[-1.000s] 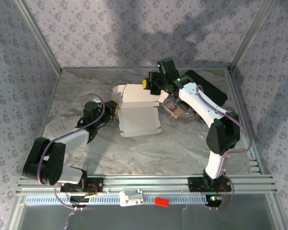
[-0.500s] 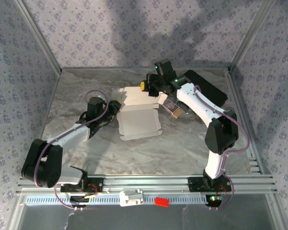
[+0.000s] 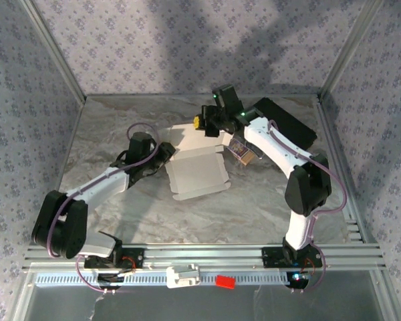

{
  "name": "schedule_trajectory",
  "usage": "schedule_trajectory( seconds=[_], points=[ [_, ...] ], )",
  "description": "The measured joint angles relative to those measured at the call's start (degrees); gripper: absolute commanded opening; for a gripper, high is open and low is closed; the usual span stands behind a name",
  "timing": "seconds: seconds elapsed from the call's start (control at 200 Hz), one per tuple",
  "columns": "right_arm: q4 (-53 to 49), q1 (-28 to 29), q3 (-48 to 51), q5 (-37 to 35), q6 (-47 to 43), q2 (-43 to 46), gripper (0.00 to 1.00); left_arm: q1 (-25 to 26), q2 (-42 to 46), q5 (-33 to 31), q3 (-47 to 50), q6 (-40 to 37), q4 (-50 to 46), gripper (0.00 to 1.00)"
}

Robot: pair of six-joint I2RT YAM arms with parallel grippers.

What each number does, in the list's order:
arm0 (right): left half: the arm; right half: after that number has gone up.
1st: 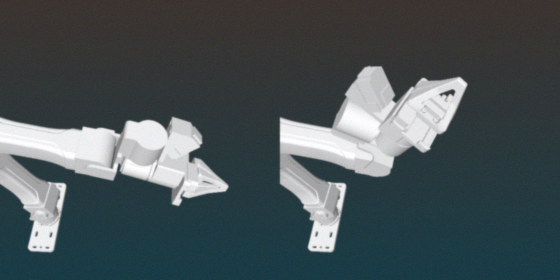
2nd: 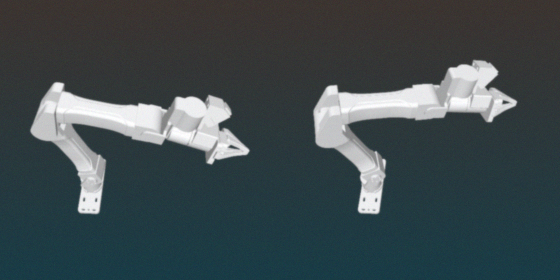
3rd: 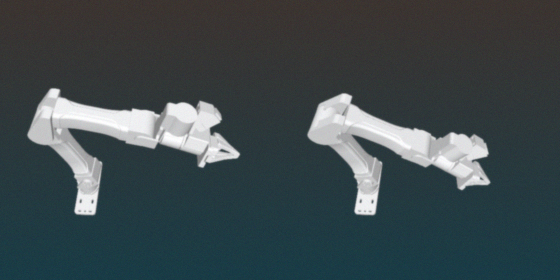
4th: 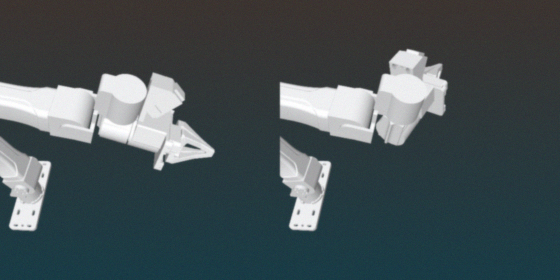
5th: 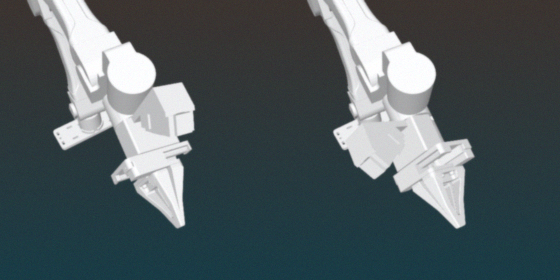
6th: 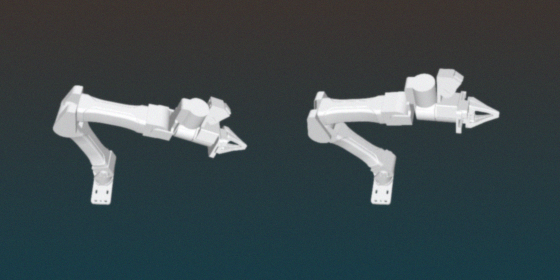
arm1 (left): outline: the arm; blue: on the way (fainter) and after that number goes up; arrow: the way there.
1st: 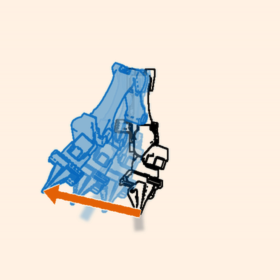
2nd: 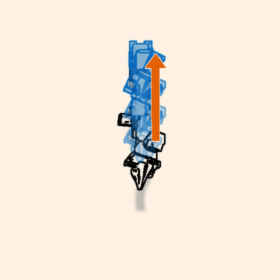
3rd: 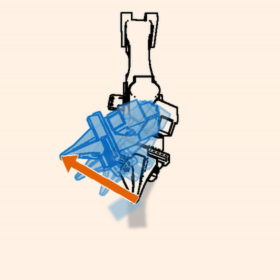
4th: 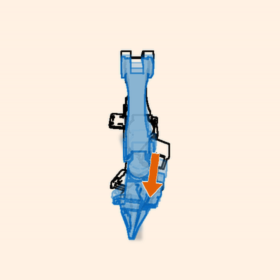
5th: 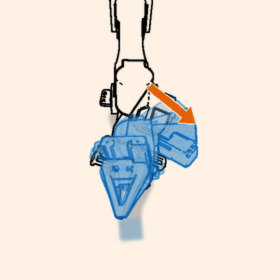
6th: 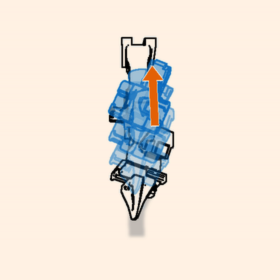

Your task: Fold the paper box

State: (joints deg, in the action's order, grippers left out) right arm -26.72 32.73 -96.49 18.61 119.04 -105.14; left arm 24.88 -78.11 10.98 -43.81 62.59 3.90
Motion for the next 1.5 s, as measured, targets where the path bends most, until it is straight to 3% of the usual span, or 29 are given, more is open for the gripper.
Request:
schedule_trajectory(
  seconds=[0.28, 0.485, 0.645, 0.775, 1.164, 1.499],
  points=[
    [9.09, 4.57, 8.61, -4.31, -5.16, -1.03, 0.0, -1.22, 20.76, -1.7, 0.02, -7.5, -18.45, 0.45],
    [16.37, 5.49, 9.27, -4.15, -15.04, -3.3, 0.0, -10.43, 28.57, -3.26, 1.01, -11.56, -26.23, 0.4],
    [24.72, 5.92, 14.84, -2.97, -20.87, -3.21, 0.0, -17.62, 27.98, -2.51, 6.08, -15.67, -26.86, 0.25],
    [32.33, 6.03, 20.2, -1.29, -22.49, -3.19, 0.0, -20.63, 26.03, -2.1, 11.15, -19.58, -25.4, 0.21],
    [38.8, 5.51, 21.49, 3.23, -24.02, -3.98, 0.0, -19.39, 12.96, 4.07, 14.08, -35.06, -9.22, 0.25],
    [41.68, 4.7, 21.33, 4.92, -24.02, -6.12, 0.0, -16.5, 2.01, 6.6, 7.98, -44.87, -6.99, 0.3]
  ],
)
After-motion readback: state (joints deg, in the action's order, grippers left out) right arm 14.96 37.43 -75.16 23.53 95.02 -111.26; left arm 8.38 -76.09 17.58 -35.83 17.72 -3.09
